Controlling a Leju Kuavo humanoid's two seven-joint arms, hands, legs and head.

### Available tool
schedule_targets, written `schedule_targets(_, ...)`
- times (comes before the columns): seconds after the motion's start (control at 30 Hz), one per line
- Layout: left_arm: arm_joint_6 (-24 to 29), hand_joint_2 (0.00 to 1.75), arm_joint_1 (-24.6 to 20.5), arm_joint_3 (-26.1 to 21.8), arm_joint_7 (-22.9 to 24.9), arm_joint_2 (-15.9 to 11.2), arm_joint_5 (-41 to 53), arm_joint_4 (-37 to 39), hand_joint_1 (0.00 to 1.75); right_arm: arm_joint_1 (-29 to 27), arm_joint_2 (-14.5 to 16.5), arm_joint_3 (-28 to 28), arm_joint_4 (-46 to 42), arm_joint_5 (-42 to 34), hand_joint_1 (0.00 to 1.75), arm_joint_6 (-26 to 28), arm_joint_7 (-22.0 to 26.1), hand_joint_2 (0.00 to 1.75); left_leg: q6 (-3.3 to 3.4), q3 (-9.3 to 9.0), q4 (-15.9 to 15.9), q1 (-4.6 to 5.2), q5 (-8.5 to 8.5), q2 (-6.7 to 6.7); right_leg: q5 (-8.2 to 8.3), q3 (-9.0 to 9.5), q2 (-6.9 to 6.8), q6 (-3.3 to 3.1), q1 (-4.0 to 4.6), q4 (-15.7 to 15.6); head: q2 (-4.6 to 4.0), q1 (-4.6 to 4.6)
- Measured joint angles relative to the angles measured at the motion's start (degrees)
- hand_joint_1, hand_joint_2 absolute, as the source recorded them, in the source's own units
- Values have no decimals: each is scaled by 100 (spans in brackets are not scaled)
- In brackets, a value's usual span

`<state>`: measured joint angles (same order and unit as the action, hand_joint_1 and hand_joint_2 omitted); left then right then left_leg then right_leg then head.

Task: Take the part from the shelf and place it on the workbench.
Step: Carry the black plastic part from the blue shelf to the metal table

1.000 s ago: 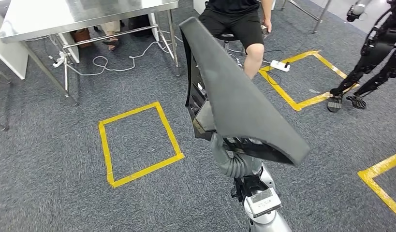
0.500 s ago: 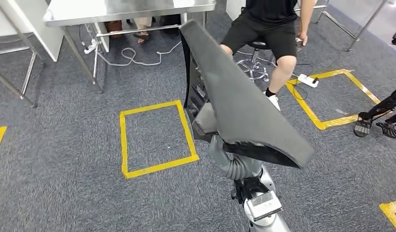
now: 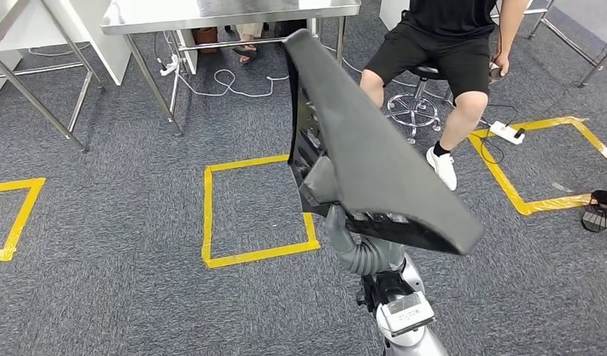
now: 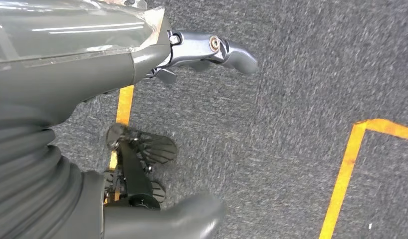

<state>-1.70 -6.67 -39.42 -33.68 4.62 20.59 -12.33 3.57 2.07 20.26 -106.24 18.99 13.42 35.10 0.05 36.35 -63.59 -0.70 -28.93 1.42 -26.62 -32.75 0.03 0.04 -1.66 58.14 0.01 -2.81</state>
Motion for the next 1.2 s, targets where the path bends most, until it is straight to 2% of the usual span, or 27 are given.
schedule_targets(0.07,1,175,-5,-3,-2,-1,0,0,0,-3,5,0,6,10,175,0,0,175,-38,401,-724,-10,-303,-110,-17,6,-31,-43,15,1,0,7)
schedule_targets(0.1,1,175,-2,-4,-2,1,0,0,0,-4,5,0,11,11,175,0,0,175,-42,544,-945,-12,-344,-121,-25,8,-45,-52,20,1,0,7)
schedule_targets(0.13,0,175,0,-5,-2,2,0,0,0,-5,5,0,16,11,175,0,0,175,-35,588,-966,-12,-273,-124,-31,14,-54,-59,25,1,0,7)
schedule_targets(0.17,1,175,1,-7,-3,1,0,0,0,-4,6,0,20,11,175,0,0,175,-15,511,-761,-11,-101,-126,-40,26,-61,-60,30,1,0,7)
schedule_targets(0.23,2,175,-4,-14,-11,-7,0,-1,0,-2,13,0,21,18,175,6,-2,175,56,150,-8,7,285,-155,-62,60,-67,-51,46,1,0,7)
schedule_targets(0.27,2,175,-11,-19,-20,-10,-1,-1,0,1,17,0,21,25,175,13,-4,175,91,0,292,25,390,-172,-76,70,-68,-34,61,-1,-1,7)
schedule_targets(0.3,3,175,-17,-25,-29,-12,-1,-1,0,2,21,0,21,33,175,20,-8,175,120,-86,462,45,423,-185,-88,76,-72,-13,73,-2,-1,7)
schedule_targets(0.37,12,175,-25,-39,-45,-14,-2,-2,0,5,26,0,21,44,175,32,-17,175,166,-112,528,82,406,-172,-103,88,-90,49,83,-26,-1,6)
schedule_targets(0.43,28,175,-21,-54,-61,-9,-1,-2,0,11,33,0,25,44,175,45,-27,175,227,-175,616,64,444,-144,-147,68,-99,102,91,34,0,-4)
schedule_targets(0.47,33,175,-22,-60,-73,-4,0,-2,0,18,36,0,27,44,175,56,-28,175,261,-212,665,52,468,-133,-223,-2,-92,104,98,184,0,-8)
schedule_targets(0.5,39,175,-21,-62,-84,1,1,-2,0,23,37,0,32,42,175,68,-30,175,287,-243,700,40,483,-126,-351,-142,-77,89,100,465,-1,-14)
schedule_targets(0.57,47,175,-19,-73,-107,3,2,-2,0,28,33,0,54,35,175,96,-32,175,320,-253,707,52,476,-104,-648,-556,-48,61,93,1235,-1,-16)
schedule_targets(0.6,53,175,-13,-82,-118,2,2,-2,0,28,31,0,71,31,175,112,-37,175,326,-256,705,55,468,-88,-723,-721,-39,76,92,1514,-1,-16)
schedule_targets(0.63,58,175,-7,-92,-129,4,4,-2,0,27,29,0,86,29,175,128,-41,175,326,-260,703,56,460,-68,-701,-783,-35,115,91,1583,-1,-16)
schedule_targets(0.67,62,175,-3,-101,-139,7,9,-2,0,28,29,0,96,27,175,144,-46,175,318,-269,700,55,451,-47,-588,-723,-34,167,87,1416,-1,-17)
schedule_targets(0.73,68,175,1,-111,-157,16,18,-2,0,36,30,0,104,27,175,168,-54,175,280,-282,673,58,417,-2,-243,-365,-30,251,68,624,-1,-17)
schedule_targets(0.77,68,175,2,-115,-164,19,21,-2,0,39,32,0,107,27,175,178,-57,175,249,-281,645,71,385,15,-112,-202,-25,246,62,282,-1,-16)
schedule_targets(0.8,69,175,4,-118,-172,20,23,-2,0,40,34,-1,110,27,175,190,-60,175,217,-277,619,82,354,27,-36,-92,-21,211,64,59,-1,-14)
schedule_targets(0.87,72,175,15,-124,-184,19,30,-2,0,39,39,-2,117,26,175,209,-66,175,160,-275,594,88,311,37,-10,-36,-17,108,80,-26,-1,-10)
schedule_targets(0.93,75,175,25,-132,-191,17,35,-2,0,40,46,-3,120,22,175,218,-68,175,102,-262,530,59,265,9,-11,0,-16,33,49,-44,0,-10)
schedule_targets(0.97,75,175,25,-135,-193,17,38,-2,0,41,53,-3,120,21,175,220,-68,175,66,-208,398,46,189,-19,-19,26,-17,-1,29,-53,1,-7)
schedule_targets(1.0,77,175,25,-138,-196,18,40,-2,0,41,61,-4,120,21,175,221,-68,175,29,-91,145,31,58,-52,-33,55,-20,-34,14,-62,1,-5)
schedule_targets(1.07,83,175,35,-142,-200,20,44,-2,0,39,69,-4,126,21,175,222,-68,175,-31,304,-592,6,-256,-97,-80,101,-26,-87,24,-61,0,-1)
schedule_targets(1.1,87,175,46,-143,-203,19,44,-2,0,36,70,-4,132,20,175,223,-69,175,-48,501,-906,-5,-338,-109,-104,127,-27,-98,29,-60,0,-1)
schedule_targets(1.13,89,175,57,-143,-205,19,44,-2,0,33,70,-4,138,20,175,224,-70,175,-53,614,-1031,-13,-302,-116,-132,159,-25,-100,31,-60,0,0)
schedule_targets(1.17,91,175,64,-143,-208,18,44,-2,0,31,71,-4,142,20,175,226,-72,175,-47,612,-931,-19,-151,-122,-166,203,-23,-92,31,-60,0,0)
schedule_targets(1.2,92,175,67,-143,-210,15,44,-2,0,31,72,-4,144,20,175,228,-73,175,-30,495,-618,-21,84,-126,-204,260,-21,-80,31,-61,0,0)
